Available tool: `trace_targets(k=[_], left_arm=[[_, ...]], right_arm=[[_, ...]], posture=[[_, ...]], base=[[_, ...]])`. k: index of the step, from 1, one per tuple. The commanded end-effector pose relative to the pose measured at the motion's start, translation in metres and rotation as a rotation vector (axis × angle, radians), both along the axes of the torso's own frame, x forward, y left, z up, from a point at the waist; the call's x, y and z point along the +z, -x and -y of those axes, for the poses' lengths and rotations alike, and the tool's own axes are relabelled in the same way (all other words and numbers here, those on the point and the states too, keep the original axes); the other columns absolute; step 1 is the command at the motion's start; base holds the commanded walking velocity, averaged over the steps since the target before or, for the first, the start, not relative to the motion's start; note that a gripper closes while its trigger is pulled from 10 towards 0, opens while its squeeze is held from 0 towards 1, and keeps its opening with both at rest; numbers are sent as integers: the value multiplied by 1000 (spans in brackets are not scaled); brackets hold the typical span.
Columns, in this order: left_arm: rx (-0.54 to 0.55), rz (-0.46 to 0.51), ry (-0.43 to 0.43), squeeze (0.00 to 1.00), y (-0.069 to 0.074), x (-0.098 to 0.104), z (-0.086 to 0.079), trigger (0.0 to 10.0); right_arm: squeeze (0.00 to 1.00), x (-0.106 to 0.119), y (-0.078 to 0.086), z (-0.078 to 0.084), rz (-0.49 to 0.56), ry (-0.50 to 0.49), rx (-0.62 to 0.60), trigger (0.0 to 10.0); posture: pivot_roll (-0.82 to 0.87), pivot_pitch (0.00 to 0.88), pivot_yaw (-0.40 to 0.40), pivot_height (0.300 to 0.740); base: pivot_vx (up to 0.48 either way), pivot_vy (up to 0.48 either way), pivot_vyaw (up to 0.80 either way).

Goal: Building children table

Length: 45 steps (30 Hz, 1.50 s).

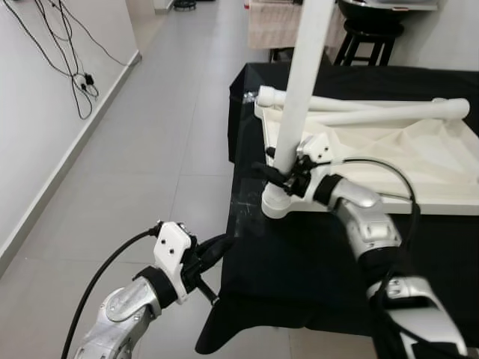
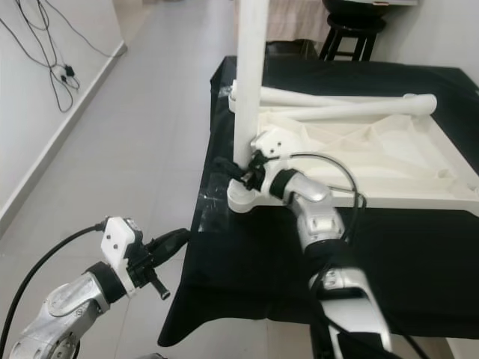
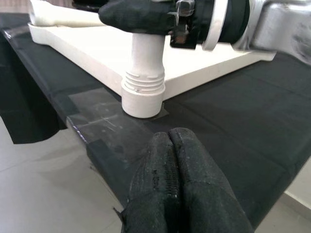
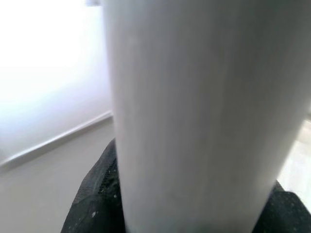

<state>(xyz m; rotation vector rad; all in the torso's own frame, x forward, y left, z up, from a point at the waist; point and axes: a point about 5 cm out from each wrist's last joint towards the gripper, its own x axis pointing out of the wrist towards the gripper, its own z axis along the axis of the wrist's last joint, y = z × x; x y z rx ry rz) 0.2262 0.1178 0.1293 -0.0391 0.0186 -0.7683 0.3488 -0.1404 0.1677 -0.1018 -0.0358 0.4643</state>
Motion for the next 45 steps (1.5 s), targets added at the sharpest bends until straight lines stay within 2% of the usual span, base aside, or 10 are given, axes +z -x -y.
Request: trace_targets(k=[1, 9, 11, 12, 13, 18, 21, 37, 40, 45], left_arm=[[2, -12, 1, 0, 1, -1, -4, 10000], [-3, -13, -2, 0, 0, 0, -3, 10000], [2, -10, 1, 0, 0, 0, -3, 10000], [5, -9, 2, 0, -1, 0, -2, 10000], [6, -8, 2, 0, -1, 0, -2, 10000], [7, -6, 2, 0, 0, 0, -1, 10000], [5, -7, 6, 0, -1, 0, 0, 10000], [11, -4, 2, 0, -1, -2, 2, 10000], [10, -5, 1, 0, 0, -3, 3, 10000], [10, -9, 2, 0, 0, -4, 3, 10000]], right_arm=[[0, -26, 9, 16, -130, 65, -168, 0], [0, -26, 18, 3, -125, 63, -290, 392], [0, -23, 12, -5, -149, 66, -266, 10000], [0, -22, 11, -7, -155, 46, -247, 10000], [1000, -18, 11, -12, -158, 13, -219, 10000], [1000, 6, 7, -21, -74, -55, -57, 10000], [0, 16, -1, -20, 1, -48, 192, 10000], [0, 21, -27, -18, -60, 59, 469, 10000], [0, 23, -30, -15, -70, 37, 487, 0], [0, 25, -31, 0, -57, 16, 508, 0]], posture=[[33, 125, -12, 740], [35, 119, -17, 740], [34, 117, -19, 740], [35, 117, -19, 740], [41, 116, -20, 740], [41, 115, -22, 740], [35, 108, -24, 740], [48, 96, -28, 740], [52, 93, -28, 740], [48, 92, -26, 740]], base=[[0, 0, 0], [0, 0, 0], [0, 0, 0], [0, 0, 0], [0, 0, 0], [0, 0, 0], [0, 0, 0], [0, 0, 0], [0, 0, 0], [0, 0, 0]])
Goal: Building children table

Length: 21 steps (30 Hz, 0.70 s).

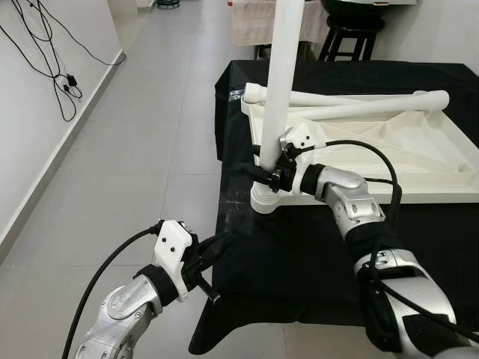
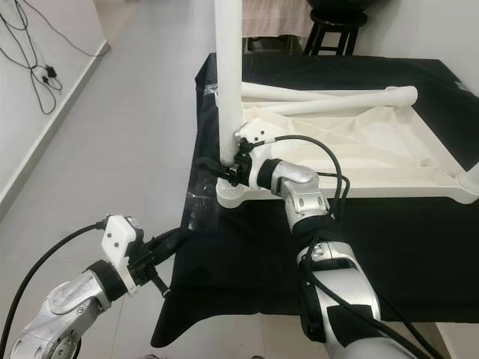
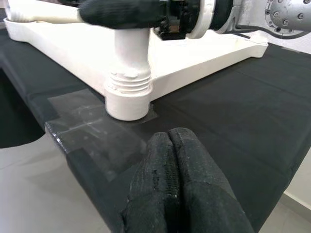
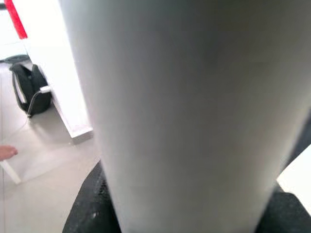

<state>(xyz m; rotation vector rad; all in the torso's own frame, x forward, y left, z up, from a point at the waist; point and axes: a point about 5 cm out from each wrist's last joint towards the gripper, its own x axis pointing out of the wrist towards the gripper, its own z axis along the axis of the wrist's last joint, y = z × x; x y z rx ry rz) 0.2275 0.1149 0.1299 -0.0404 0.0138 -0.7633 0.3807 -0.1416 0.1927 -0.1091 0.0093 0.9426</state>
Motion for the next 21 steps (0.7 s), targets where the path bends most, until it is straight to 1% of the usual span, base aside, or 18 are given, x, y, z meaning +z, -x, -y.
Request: trace_targets(k=[1, 3, 4, 5, 6, 8, 9, 10, 12, 13, 14, 15, 16, 17, 18, 19, 21], left_arm=[[5, -13, -1, 0, 2, -4, 1, 10000], [4, -15, 1, 0, 2, -5, 0, 10000], [4, -15, 1, 0, 2, -5, 0, 10000], [2, -17, 1, 0, 2, -5, 0, 10000], [2, -17, 1, 0, 2, -5, 0, 10000], [-1, -19, 1, 0, 3, -6, 0, 10000], [-2, -20, 0, 0, 3, -6, 0, 10000], [-1, -21, 1, 0, 4, -6, -1, 10000], [-1, -21, 1, 0, 4, -6, -1, 10000], [-1, -22, 1, 0, 4, -6, -2, 10000], [-1, -22, 1, 0, 4, -6, -2, 10000], [0, -22, 1, 0, 4, -6, -3, 10000], [0, -22, 1, 0, 4, -6, -3, 10000], [2, -22, -3, 0, 3, -7, -4, 10000], [2, -24, -2, 0, 2, -7, -5, 10000], [-4, -26, -2, 0, 0, -7, -5, 10000], [-4, -26, -2, 0, 0, -7, -5, 10000]], right_arm=[[0, 0, 1, -1, 1, -17, 32, 0], [0, -2, 2, 7, 3, -22, 27, 0], [0, -2, 2, 7, 3, -22, 27, 0], [0, -5, 4, 12, 9, -12, 15, 0], [0, -5, 4, 12, 9, -12, 15, 0], [0, -13, 7, 20, 20, 18, -35, 0], [0, -21, 9, 21, 18, 39, -84, 0], [0, -33, 12, 17, 0, 71, -202, 0], [0, -33, 12, 17, 0, 71, -202, 0], [0, -42, 15, 15, -9, 93, -286, 0], [0, -42, 15, 15, -9, 93, -286, 0], [0, -57, 26, 6, -63, 23, -565, 0], [0, -57, 26, 6, -63, 23, -565, 0], [0, -60, 44, -5, -72, 2, -694, 0], [0, -58, 52, -8, -64, -17, -750, 0], [0, -58, 54, -9, -74, -27, -774, 0], [0, -58, 54, -9, -74, -27, -774, 0]], posture=[[48, 92, -26, 740], [42, 90, -23, 740], [42, 90, -23, 740], [42, 90, -23, 740], [42, 90, -23, 740], [32, 84, -29, 740], [27, 81, -33, 740], [27, 82, -34, 740], [27, 82, -34, 740], [27, 83, -34, 740], [27, 83, -34, 740], [24, 86, -25, 740], [24, 86, -25, 740], [18, 79, -15, 740], [-4, 69, -2, 740], [7, 66, -13, 740], [7, 66, -13, 740]], base=[[0, 0, 0], [0, 0, 0], [0, 0, 0], [0, 0, 0], [0, 0, 0], [0, 0, 0], [0, 0, 0], [0, 0, 0], [0, 0, 0], [0, 0, 0], [0, 0, 0], [0, 0, 0], [0, 0, 0], [0, 0, 0], [0, 0, 0], [0, 0, 0], [0, 0, 0]])
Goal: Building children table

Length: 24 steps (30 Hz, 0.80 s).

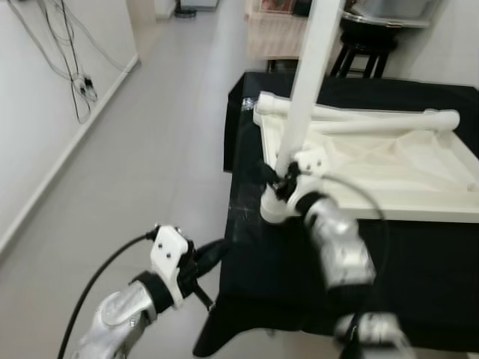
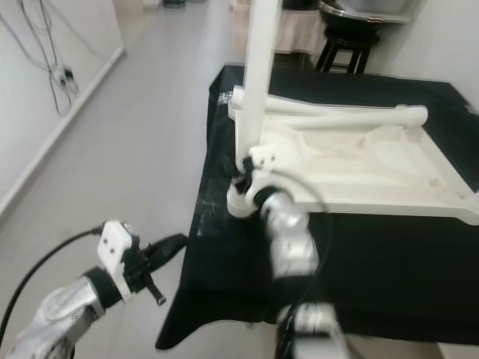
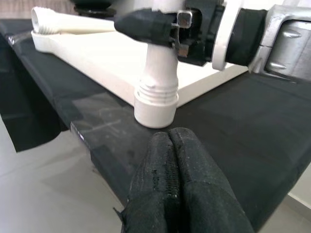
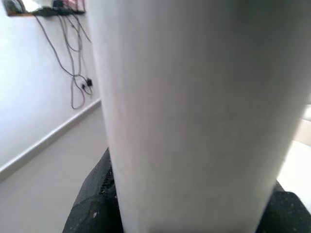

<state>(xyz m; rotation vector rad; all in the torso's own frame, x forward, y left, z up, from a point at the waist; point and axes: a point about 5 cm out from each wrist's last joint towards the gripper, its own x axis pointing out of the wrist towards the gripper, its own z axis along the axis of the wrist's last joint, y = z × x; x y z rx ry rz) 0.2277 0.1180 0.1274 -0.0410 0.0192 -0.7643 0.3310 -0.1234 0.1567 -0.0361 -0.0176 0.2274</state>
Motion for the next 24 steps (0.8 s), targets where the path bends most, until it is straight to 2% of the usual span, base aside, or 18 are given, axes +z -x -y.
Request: trace_targets(k=[1, 6, 7, 8, 9, 10, 13, 14, 17, 18, 19, 21, 23, 24], left_arm=[[-10, -20, -3, 0, -1, -5, -2, 10000], [-12, -18, -6, 0, -2, -5, -1, 10000], [4, -12, -4, 0, -2, -4, -2, 10000], [4, -12, -4, 0, -2, -4, -2, 10000], [16, -8, -4, 0, -3, -4, -2, 10000], [23, -5, -3, 0, -3, -3, -2, 10000], [26, -3, -2, 0, -3, -3, -2, 10000], [23, -4, -1, 0, -3, -3, -2, 10000], [20, -5, 1, 0, -3, -3, -2, 10000], [18, -5, 3, 0, -3, -3, -1, 10000], [18, -5, 3, 0, -3, -3, -1, 10000], [16, -4, 6, 0, -3, -2, 0, 10000], [18, -2, 8, 0, -4, -2, 0, 10000], [18, -2, 8, 0, -4, -2, 0, 10000]], right_arm=[[0, -23, 1, 9, -115, 17, -33, 0], [0, -24, -3, 9, -116, 18, -32, 0], [0, -19, -9, 10, -96, 31, -54, 4000], [0, -19, -9, 10, -96, 31, -54, 4000], [0, -14, -15, 11, -78, 36, -57, 10000], [929, -4, -20, 11, -54, 38, -49, 10000], [929, 2, -22, 12, -40, 38, -42, 10000], [1000, 9, -26, 11, -20, 38, 6, 10000], [1000, 19, -29, 12, 10, 36, 70, 10000], [0, 30, -32, 13, 39, 29, 190, 10000], [0, 30, -32, 13, 39, 29, 190, 10000], [0, 44, -34, 15, 72, 39, 366, 10000], [0, 46, -32, 16, 68, 84, 543, 10000], [0, 46, -32, 16, 68, 84, 543, 10000]], posture=[[16, 65, -20, 740], [16, 64, -20, 740], [20, 65, -15, 740], [20, 65, -15, 740], [23, 67, -17, 740], [22, 68, -16, 740], [22, 68, -16, 740], [22, 68, -16, 740], [17, 71, -15, 740], [19, 74, -16, 740], [19, 74, -16, 740], [21, 74, -18, 740], [22, 76, -20, 740], [22, 76, -20, 740]], base=[[0, 0, 0], [0, 0, 0], [0, 0, 0], [0, 0, 0], [0, 0, 0], [0, 0, 0], [0, 0, 0], [0, 0, 0], [0, 0, 0], [0, 0, 0], [0, 0, 0], [0, 0, 0], [0, 0, 0], [0, 0, 0]])
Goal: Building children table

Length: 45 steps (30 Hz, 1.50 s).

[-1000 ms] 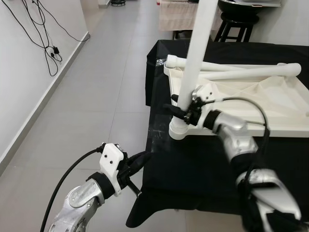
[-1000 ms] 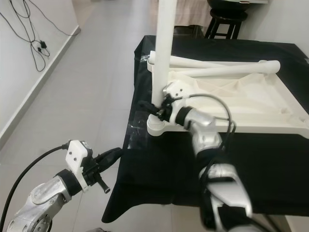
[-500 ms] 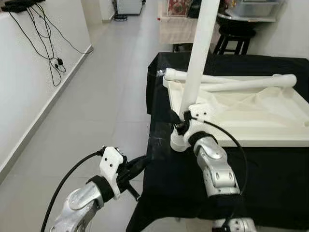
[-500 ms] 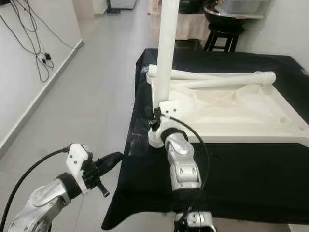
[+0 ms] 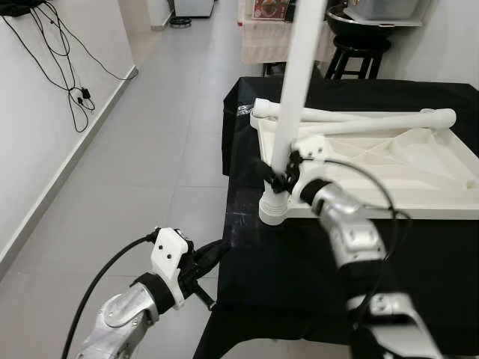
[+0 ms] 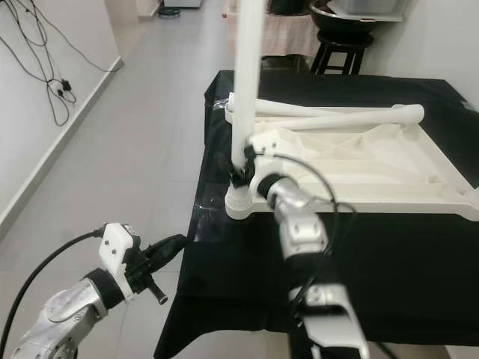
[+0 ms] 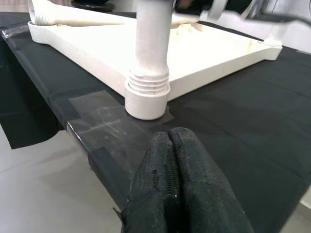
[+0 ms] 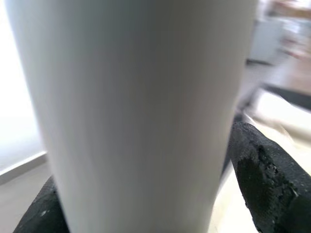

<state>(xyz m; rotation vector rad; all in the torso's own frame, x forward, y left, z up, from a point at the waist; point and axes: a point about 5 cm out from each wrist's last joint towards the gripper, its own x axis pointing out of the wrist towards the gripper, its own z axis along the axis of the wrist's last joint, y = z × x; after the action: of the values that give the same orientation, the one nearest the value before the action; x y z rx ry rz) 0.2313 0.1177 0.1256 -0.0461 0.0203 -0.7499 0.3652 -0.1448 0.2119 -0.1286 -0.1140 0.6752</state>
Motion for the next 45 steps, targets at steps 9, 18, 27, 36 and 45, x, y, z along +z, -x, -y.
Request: trace_targets(k=[9, 18, 27, 36, 45], left_arm=[[5, 1, 9, 0, 0, 0, 1, 10000], [2, 1, 13, 0, 2, 1, 1, 10000], [1, 1, 16, 0, 2, 2, 2, 10000], [2, 1, 19, 0, 1, 2, -3, 10000], [-3, -6, 31, 0, -1, 2, -1, 10000]], right_arm=[[0, -8, 0, 3, -83, 68, 299, 10000], [0, -14, -4, 22, -135, 76, 295, 0], [0, -39, 4, 33, -175, 164, 246, 0], [0, -81, 42, -7, -253, 95, -428, 0], [0, -70, 28, -17, -171, 122, -324, 0]], posture=[[37, 84, -28, 740], [49, 92, -32, 740], [40, 95, -31, 740], [19, 104, -23, 740], [9, 96, -25, 740]], base=[[0, 0, 0], [0, 0, 0], [0, 0, 0], [0, 0, 0], [0, 0, 0]])
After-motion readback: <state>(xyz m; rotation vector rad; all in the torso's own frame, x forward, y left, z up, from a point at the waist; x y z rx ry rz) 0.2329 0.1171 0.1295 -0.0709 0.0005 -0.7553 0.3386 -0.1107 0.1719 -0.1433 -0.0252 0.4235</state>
